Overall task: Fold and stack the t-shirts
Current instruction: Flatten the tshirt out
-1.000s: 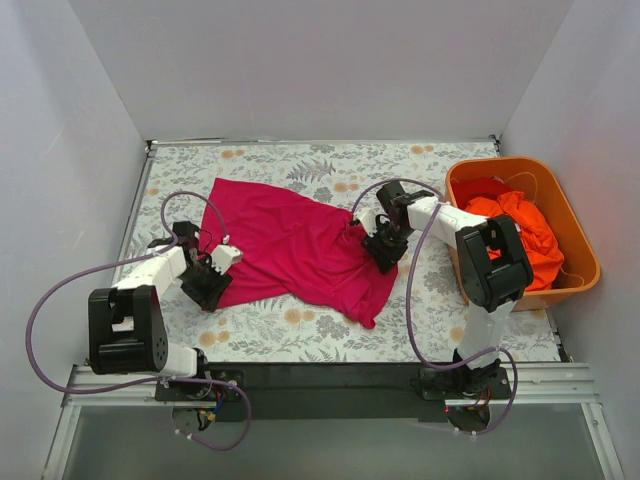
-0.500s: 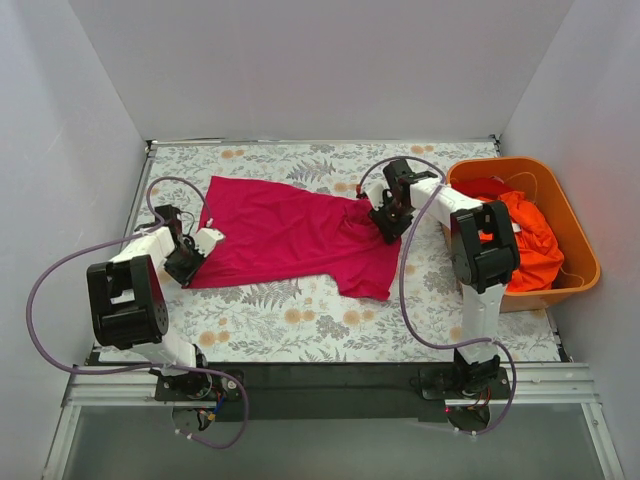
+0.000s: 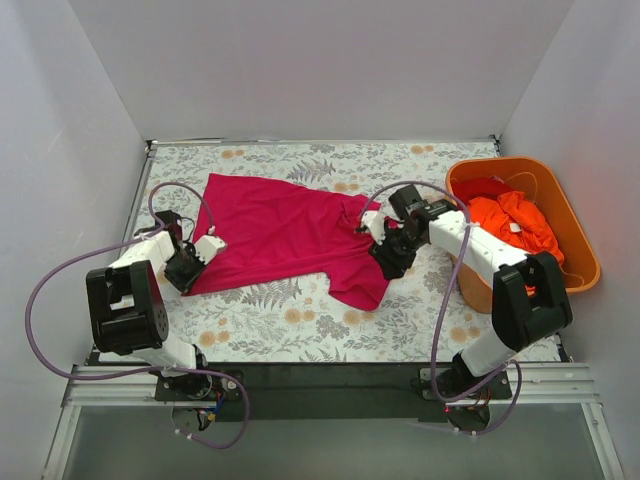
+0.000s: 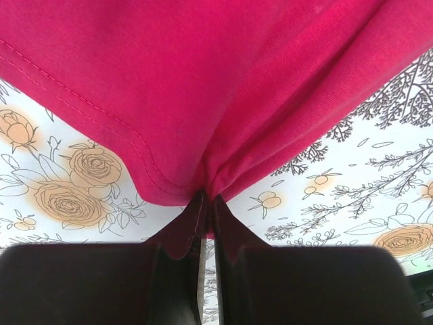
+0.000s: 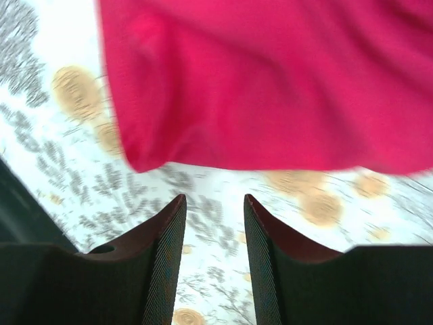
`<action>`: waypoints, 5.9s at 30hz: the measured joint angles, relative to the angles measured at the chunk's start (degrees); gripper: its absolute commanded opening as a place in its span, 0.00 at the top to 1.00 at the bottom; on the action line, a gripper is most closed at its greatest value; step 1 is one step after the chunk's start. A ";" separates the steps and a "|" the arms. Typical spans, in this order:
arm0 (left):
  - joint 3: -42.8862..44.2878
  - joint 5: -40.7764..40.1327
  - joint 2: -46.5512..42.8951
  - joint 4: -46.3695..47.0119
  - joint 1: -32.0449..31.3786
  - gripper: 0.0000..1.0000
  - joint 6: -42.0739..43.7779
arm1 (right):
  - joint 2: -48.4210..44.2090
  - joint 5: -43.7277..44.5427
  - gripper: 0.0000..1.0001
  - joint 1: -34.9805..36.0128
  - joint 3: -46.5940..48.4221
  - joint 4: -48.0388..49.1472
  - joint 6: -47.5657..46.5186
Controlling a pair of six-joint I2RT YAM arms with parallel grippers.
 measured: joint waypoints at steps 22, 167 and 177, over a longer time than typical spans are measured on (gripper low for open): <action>-0.11 0.15 -0.15 -1.42 0.00 1.00 -2.56 | 0.90 6.21 0.51 19.71 -12.00 8.94 -5.62; 38.97 17.38 26.99 -0.15 3.45 0.55 -36.89 | 37.03 7.23 0.56 -12.83 38.18 4.33 5.75; 38.95 15.52 28.48 0.17 3.45 0.55 -37.35 | 37.40 3.72 0.47 -12.83 40.57 4.31 5.95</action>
